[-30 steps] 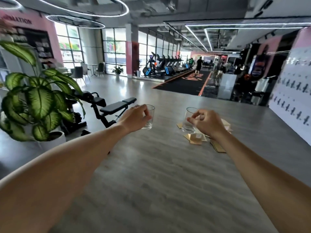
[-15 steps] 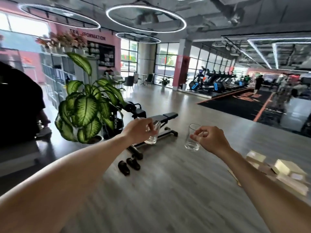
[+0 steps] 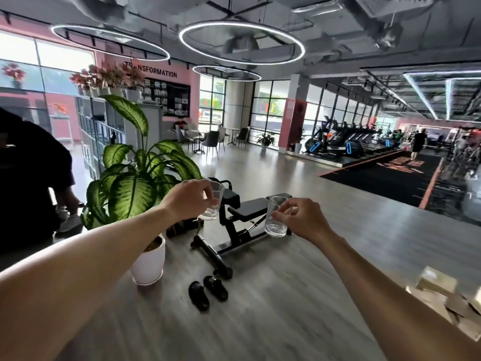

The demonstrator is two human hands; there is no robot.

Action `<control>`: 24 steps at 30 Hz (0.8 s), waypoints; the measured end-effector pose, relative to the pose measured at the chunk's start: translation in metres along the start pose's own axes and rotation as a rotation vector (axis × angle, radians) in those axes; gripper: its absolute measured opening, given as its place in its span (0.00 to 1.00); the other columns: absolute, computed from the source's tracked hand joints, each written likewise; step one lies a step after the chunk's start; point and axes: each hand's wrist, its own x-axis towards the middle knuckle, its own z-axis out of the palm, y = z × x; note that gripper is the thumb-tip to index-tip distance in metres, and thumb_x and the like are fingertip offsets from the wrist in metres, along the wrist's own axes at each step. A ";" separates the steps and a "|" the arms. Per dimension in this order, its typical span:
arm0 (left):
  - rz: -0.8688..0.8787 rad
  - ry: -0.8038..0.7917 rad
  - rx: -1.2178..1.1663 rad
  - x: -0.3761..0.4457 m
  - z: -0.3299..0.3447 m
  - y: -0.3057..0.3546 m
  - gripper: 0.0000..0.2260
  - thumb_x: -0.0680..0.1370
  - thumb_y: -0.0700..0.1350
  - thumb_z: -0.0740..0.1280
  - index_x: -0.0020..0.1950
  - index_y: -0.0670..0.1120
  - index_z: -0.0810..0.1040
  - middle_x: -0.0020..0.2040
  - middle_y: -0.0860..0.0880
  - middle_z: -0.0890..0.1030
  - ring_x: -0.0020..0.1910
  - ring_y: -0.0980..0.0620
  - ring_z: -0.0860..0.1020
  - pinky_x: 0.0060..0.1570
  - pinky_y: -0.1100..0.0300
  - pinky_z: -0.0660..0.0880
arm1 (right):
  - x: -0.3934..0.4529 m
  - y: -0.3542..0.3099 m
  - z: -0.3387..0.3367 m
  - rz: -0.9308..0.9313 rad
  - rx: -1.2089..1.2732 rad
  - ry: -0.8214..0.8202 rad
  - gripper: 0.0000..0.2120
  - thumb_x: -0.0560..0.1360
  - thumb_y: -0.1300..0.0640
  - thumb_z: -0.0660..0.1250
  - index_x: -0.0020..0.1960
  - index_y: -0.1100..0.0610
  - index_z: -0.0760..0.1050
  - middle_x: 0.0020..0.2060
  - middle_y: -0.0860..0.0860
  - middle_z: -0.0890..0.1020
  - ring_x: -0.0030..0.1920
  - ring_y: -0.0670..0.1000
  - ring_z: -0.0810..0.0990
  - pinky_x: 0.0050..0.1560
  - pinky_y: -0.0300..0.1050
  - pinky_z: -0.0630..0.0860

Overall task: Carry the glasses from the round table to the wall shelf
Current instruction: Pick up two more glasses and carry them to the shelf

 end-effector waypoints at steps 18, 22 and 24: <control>-0.322 0.206 0.028 0.221 0.009 -0.160 0.09 0.74 0.56 0.73 0.46 0.53 0.78 0.46 0.52 0.83 0.47 0.50 0.80 0.46 0.55 0.76 | 0.343 -0.038 0.178 -0.338 0.175 -0.165 0.10 0.65 0.45 0.79 0.34 0.49 0.81 0.31 0.52 0.85 0.34 0.50 0.83 0.38 0.40 0.76; -0.431 0.267 0.069 0.233 -0.009 -0.220 0.11 0.72 0.58 0.74 0.42 0.54 0.77 0.44 0.52 0.85 0.45 0.50 0.82 0.48 0.53 0.79 | 0.387 -0.078 0.241 -0.463 0.249 -0.232 0.10 0.66 0.45 0.79 0.32 0.46 0.79 0.29 0.45 0.82 0.31 0.45 0.80 0.35 0.35 0.72; -0.473 0.290 0.110 0.235 -0.019 -0.251 0.10 0.72 0.57 0.74 0.42 0.54 0.77 0.44 0.52 0.85 0.46 0.49 0.82 0.50 0.52 0.79 | 0.403 -0.098 0.272 -0.511 0.293 -0.266 0.10 0.67 0.46 0.79 0.33 0.45 0.79 0.30 0.41 0.81 0.32 0.43 0.80 0.36 0.35 0.73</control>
